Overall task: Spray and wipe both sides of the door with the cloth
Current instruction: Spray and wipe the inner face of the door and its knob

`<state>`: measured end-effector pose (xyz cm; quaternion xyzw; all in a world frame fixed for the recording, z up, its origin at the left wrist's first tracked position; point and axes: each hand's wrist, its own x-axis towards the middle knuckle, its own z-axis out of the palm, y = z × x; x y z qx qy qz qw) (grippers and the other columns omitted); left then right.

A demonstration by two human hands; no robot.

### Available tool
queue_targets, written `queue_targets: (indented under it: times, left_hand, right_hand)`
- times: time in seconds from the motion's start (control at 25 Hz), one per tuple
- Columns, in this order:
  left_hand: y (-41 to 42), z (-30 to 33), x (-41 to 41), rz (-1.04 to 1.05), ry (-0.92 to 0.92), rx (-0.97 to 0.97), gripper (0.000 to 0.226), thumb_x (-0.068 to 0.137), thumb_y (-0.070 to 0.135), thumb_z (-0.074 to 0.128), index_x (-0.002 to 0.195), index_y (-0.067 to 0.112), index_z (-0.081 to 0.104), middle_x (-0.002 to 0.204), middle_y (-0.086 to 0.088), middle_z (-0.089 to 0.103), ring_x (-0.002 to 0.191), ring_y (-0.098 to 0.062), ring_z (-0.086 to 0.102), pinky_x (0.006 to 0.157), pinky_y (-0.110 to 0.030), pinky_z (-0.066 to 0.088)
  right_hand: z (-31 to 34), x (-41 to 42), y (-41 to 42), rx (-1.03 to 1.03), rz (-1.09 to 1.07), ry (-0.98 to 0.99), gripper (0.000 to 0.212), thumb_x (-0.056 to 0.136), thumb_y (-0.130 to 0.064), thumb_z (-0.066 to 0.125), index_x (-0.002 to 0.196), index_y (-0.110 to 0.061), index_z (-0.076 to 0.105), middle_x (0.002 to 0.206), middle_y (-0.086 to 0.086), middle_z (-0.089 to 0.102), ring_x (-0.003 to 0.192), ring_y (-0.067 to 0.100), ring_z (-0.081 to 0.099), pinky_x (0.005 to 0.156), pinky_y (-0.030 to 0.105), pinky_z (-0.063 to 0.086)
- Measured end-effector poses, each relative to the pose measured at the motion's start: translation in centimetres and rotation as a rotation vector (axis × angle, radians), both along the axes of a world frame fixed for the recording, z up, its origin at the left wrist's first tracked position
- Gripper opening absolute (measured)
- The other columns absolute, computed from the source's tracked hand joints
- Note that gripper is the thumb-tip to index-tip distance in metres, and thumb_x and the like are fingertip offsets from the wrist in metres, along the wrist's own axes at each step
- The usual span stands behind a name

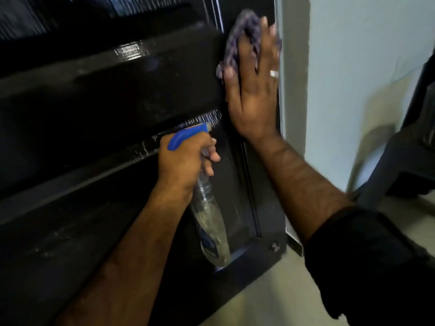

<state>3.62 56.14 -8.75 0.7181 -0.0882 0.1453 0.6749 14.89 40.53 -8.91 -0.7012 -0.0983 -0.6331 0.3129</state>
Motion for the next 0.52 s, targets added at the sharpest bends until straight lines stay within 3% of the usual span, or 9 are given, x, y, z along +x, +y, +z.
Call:
queue_targets:
  times: [0.12, 0.2, 0.28, 0.32, 0.4, 0.44, 0.52]
  left_hand:
    - [0.1, -6.5, 0.1, -0.027, 0.043, -0.004, 0.016, 0.077, 0.007, 0.067, 0.074, -0.009, 0.069, 0.06, -0.019, 0.065, 0.034, -0.021, 0.046, 0.041, -0.027, 0.04]
    - [0.5, -12.0, 0.1, 0.0, 0.093, 0.018, 0.011, 0.081, 0.001, 0.067, 0.073, -0.006, 0.07, 0.057, -0.017, 0.064, 0.034, -0.02, 0.046, 0.039, -0.025, 0.038]
    - [1.3, -17.3, -0.3, 0.025, 0.152, 0.028, 0.015, 0.078, 0.005, 0.068, 0.067, -0.005, 0.067, 0.055, -0.014, 0.063, 0.035, -0.019, 0.046, 0.038, -0.024, 0.036]
    - [1.6, -19.2, -0.6, 0.015, 0.172, 0.045, 0.017, 0.077, 0.008, 0.068, 0.066, -0.004, 0.065, 0.055, -0.014, 0.063, 0.036, -0.019, 0.047, 0.039, -0.024, 0.036]
    - [1.9, -21.2, -1.0, -0.004, 0.185, 0.067, 0.018, 0.079, 0.01, 0.069, 0.067, -0.003, 0.064, 0.058, -0.018, 0.064, 0.039, -0.022, 0.047, 0.041, -0.026, 0.038]
    - [1.9, -21.5, -0.8, 0.0, 0.177, 0.059, 0.019, 0.078, 0.01, 0.068, 0.066, -0.003, 0.064, 0.058, -0.02, 0.063, 0.04, -0.024, 0.047, 0.041, -0.026, 0.037]
    - [1.6, -21.7, 0.0, 0.002, 0.144, 0.031, 0.019, 0.077, 0.011, 0.067, 0.066, -0.005, 0.064, 0.058, -0.021, 0.063, 0.04, -0.026, 0.047, 0.041, -0.027, 0.037]
  right_hand:
    - [-17.7, -2.5, 1.4, 0.064, 0.052, 0.232, 0.053, 0.111, -0.022, 0.054, 0.158, 0.003, 0.045, 0.172, 0.034, 0.018, 0.162, 0.05, 0.012, 0.13, 0.064, 0.018]
    - [-30.8, -5.6, 3.2, 0.212, 0.032, 0.546, 0.063, 0.113, -0.036, 0.044, 0.162, 0.003, 0.036, 0.176, 0.028, 0.009, 0.163, 0.046, 0.013, 0.132, 0.058, 0.019]
    - [-39.4, -8.4, 5.0, 0.392, 0.064, 0.873, 0.074, 0.111, -0.05, 0.033, 0.163, 0.002, 0.032, 0.177, 0.023, 0.006, 0.162, 0.045, 0.019, 0.132, 0.056, 0.022]
    - [-41.1, -9.2, 5.7, 0.457, 0.09, 0.975, 0.074, 0.112, -0.051, 0.031, 0.163, 0.002, 0.032, 0.177, 0.024, 0.008, 0.161, 0.046, 0.021, 0.132, 0.056, 0.023]
    - [-39.0, -8.8, 6.1, 0.582, 0.119, 0.994, 0.067, 0.114, -0.045, 0.032, 0.162, 0.002, 0.034, 0.175, 0.028, 0.014, 0.159, 0.045, 0.025, 0.131, 0.042, 0.023]
    - [-36.1, -7.9, 5.9, 0.603, 0.131, 0.9, 0.065, 0.114, -0.042, 0.033, 0.161, 0.003, 0.036, 0.175, 0.027, 0.015, 0.16, 0.041, 0.026, 0.129, 0.037, 0.024]
    - [-29.4, -5.4, 4.5, 0.497, 0.152, 0.617, 0.063, 0.113, -0.038, 0.036, 0.164, 0.0, 0.034, 0.177, 0.023, 0.012, 0.164, 0.035, 0.016, 0.132, 0.043, 0.021]
